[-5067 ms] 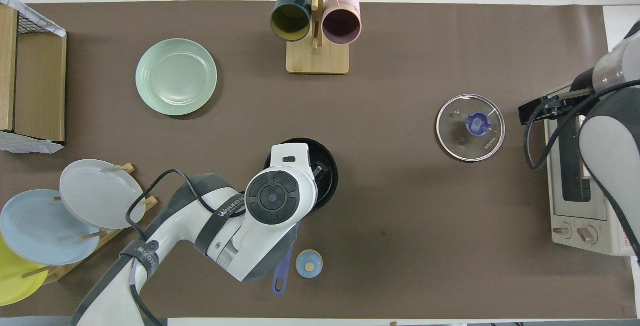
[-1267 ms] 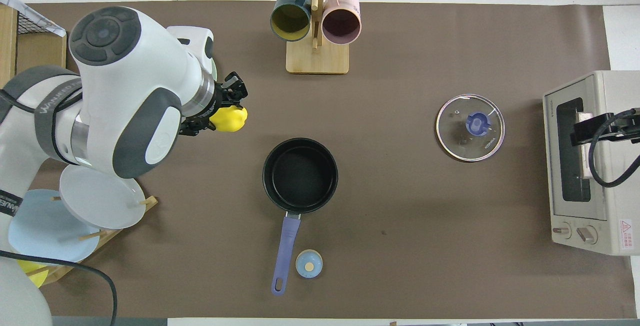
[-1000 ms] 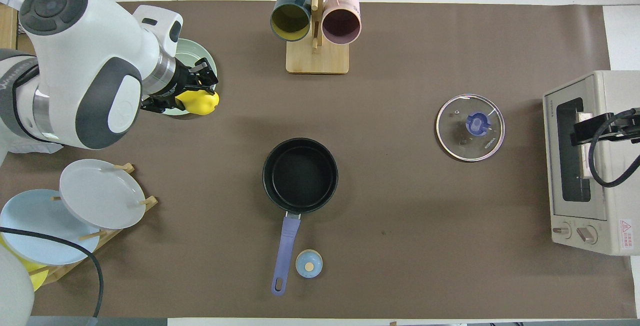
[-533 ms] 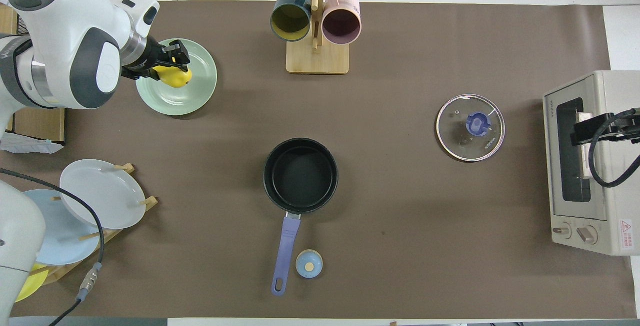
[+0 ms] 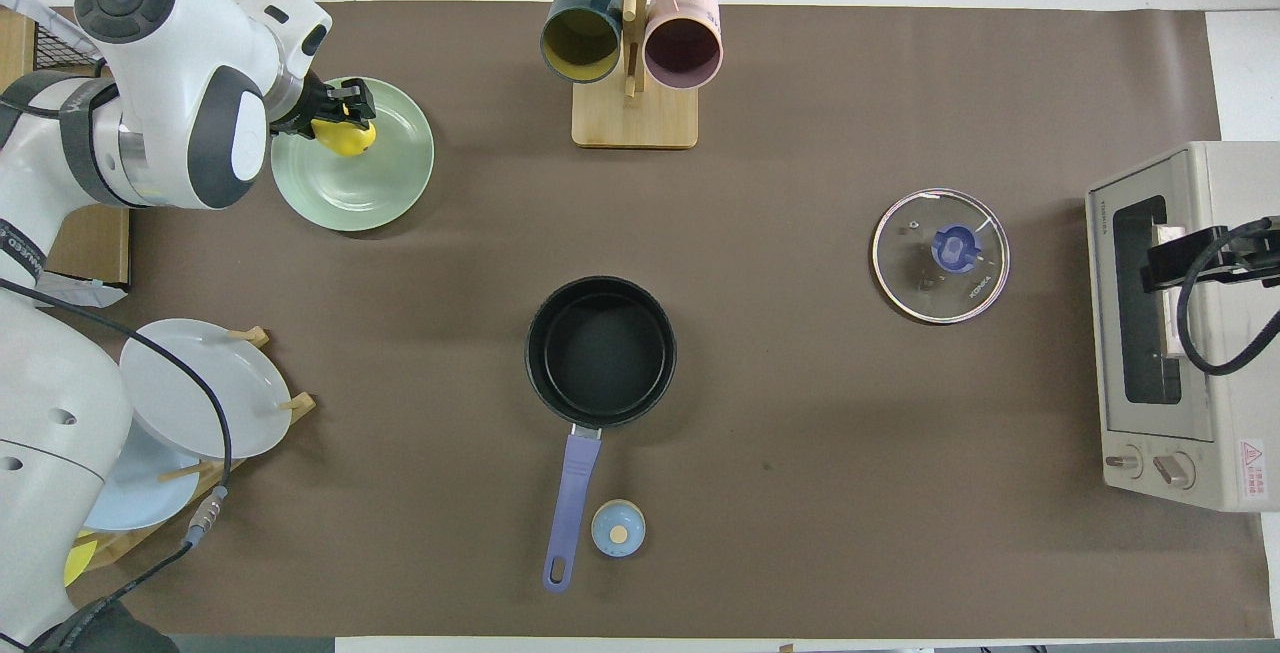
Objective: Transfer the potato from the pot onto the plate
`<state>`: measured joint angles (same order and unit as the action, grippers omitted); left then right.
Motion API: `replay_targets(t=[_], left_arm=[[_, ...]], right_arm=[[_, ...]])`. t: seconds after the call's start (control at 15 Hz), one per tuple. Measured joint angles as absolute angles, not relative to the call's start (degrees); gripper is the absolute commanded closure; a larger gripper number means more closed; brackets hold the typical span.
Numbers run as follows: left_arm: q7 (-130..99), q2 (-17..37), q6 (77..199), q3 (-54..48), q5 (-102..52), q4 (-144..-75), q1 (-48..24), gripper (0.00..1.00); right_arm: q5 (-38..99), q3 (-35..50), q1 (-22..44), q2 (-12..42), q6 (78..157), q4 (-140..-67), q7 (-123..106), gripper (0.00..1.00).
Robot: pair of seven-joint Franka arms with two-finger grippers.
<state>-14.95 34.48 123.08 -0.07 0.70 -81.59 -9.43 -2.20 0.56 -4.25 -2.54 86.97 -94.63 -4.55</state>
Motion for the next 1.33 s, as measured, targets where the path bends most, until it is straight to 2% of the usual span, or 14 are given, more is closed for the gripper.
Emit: replay_targets(t=[0.13,0.2,0.27,0.6,0.8,1.0,1.33], left_arm=[[-14.6,34.7,124.0,-0.2,0.7,-82.2,-9.4,0.32],[-14.5,34.8,124.0,-0.2,0.7,-82.3,-9.4,0.14],[-14.5,34.8,124.0,-0.3,0.7,-82.3,-9.4,0.02],[-14.4,34.6,123.2,-0.3,0.7,-81.9,-9.4,0.0],[-13.3,32.2,118.7,-0.1,0.8,-80.9,-8.7,0.0],[-12.8,26.8,112.7,-0.2,0.8,-79.6,-8.0,0.0],[-12.8,13.9,101.9,0.0,0.8,-79.2,-7.2,0.0]], right_arm=[[-2.2,0.6,-4.2,-2.5,87.0,-94.6,-4.6,0.0],[-2.2,0.6,-4.2,-2.5,87.0,-94.6,-4.6,0.0],[-2.2,0.6,-4.2,-2.5,87.0,-94.6,-4.6,0.0],[-2.2,0.6,-4.2,-2.5,87.0,-94.6,-4.6,0.0],[-2.2,0.6,-4.2,-2.5,87.0,-94.6,-4.6,0.0],[-2.2,0.6,-4.2,-2.5,87.0,-94.6,-4.6,0.0],[-2.2,0.6,-4.2,-2.5,87.0,-94.6,-4.6,0.0]])
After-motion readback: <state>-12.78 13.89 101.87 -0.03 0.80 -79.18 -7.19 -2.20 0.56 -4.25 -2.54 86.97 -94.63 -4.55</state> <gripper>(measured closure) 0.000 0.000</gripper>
